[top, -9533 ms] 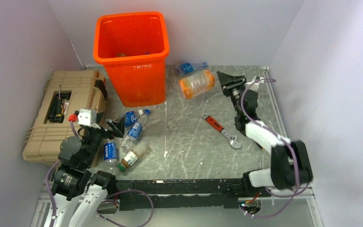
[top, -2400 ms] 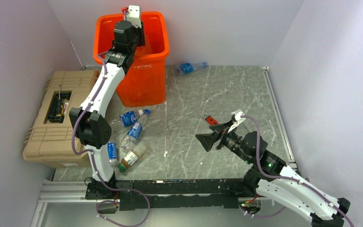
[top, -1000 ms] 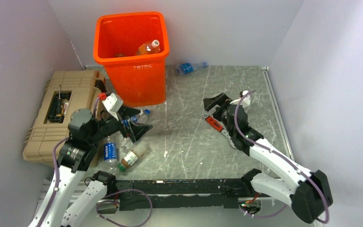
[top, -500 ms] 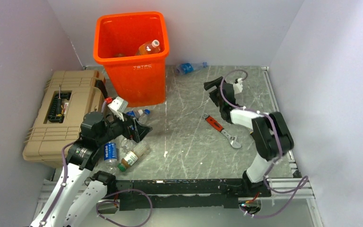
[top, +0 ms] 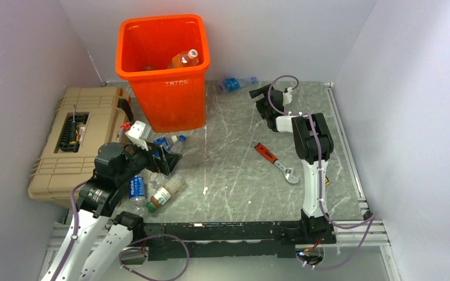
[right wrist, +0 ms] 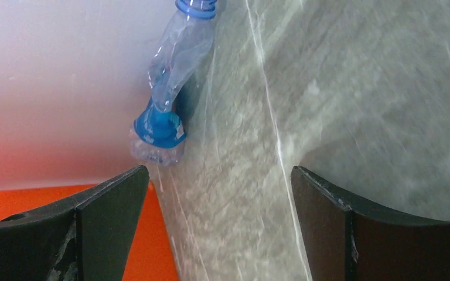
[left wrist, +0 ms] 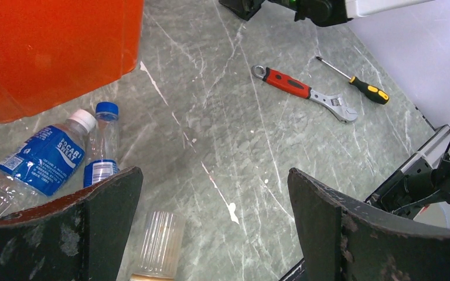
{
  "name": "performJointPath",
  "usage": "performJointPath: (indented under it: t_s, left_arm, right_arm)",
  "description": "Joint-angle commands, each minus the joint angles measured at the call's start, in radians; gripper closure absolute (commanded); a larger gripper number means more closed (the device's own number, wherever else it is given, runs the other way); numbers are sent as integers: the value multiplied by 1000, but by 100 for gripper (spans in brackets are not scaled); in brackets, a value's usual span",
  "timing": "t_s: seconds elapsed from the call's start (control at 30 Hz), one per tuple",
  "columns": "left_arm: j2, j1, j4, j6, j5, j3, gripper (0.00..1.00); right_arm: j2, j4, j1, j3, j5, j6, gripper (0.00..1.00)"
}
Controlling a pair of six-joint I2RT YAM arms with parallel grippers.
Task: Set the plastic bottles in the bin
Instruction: Pick up the plastic bottle from the corner of the board.
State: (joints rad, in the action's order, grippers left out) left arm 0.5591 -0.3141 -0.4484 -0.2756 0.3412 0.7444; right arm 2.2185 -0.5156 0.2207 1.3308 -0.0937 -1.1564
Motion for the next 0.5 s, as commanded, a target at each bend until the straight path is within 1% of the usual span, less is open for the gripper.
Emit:
performJointPath:
  t_s: [0.0, 0.27, 0.47]
  left_arm:
    - [2, 3, 45, -3, -22, 5, 0]
    - [11, 23, 40, -7, -75, 3, 1]
    - [7, 26, 55, -9, -87, -7, 0]
  right_arm:
    - [63, -22, -15, 117, 33, -44, 1]
    - [198, 8, -18, 271, 7, -130, 0]
    - [273, 50, -14, 341, -61, -231, 0]
